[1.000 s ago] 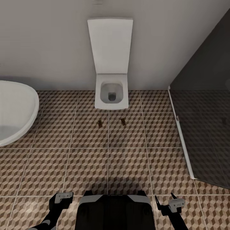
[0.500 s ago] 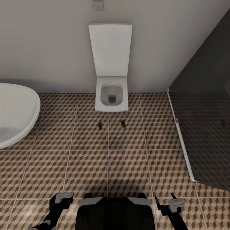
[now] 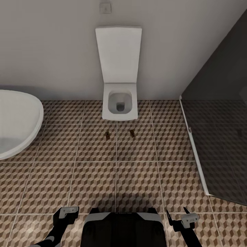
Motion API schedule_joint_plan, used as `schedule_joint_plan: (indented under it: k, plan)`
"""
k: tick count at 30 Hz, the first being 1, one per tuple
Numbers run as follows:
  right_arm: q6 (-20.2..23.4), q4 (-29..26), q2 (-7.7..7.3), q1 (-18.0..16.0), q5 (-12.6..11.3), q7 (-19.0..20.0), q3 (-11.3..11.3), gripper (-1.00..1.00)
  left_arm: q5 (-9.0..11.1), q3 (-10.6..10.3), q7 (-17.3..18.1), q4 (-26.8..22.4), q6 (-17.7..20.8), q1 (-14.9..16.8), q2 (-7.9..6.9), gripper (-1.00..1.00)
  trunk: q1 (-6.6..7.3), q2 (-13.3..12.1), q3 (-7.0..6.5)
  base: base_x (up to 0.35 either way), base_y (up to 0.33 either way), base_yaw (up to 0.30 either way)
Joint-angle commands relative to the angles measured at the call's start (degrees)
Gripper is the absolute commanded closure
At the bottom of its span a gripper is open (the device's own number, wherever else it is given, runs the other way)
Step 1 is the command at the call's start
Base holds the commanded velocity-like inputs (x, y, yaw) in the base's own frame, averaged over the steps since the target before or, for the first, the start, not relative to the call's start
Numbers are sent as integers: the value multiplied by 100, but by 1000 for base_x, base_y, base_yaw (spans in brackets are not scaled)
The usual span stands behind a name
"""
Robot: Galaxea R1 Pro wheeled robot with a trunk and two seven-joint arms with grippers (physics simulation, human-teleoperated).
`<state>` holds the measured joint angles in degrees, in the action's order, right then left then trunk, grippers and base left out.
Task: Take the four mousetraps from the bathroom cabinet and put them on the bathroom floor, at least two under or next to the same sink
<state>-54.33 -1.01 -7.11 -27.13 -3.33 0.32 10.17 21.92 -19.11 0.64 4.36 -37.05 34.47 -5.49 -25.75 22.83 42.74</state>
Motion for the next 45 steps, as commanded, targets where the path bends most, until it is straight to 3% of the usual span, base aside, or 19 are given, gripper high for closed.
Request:
schedule_joint_plan:
  k: [1,13,45]
  plan:
    - [-16,4,-1,-2,-36,3,38,-100,40,-48,7,21,-31,7,3,-100,-3,8,6,0,0,0]
    - [-16,4,1,-2,-36,9,39,-100,40,-48,7,21,-31,7,2,-100,-3,8,-17,0,0,0]
    - [-16,4,6,-2,-36,3,40,-100,40,-48,7,21,-22,7,4,-100,-3,8,-298,0,0,0]
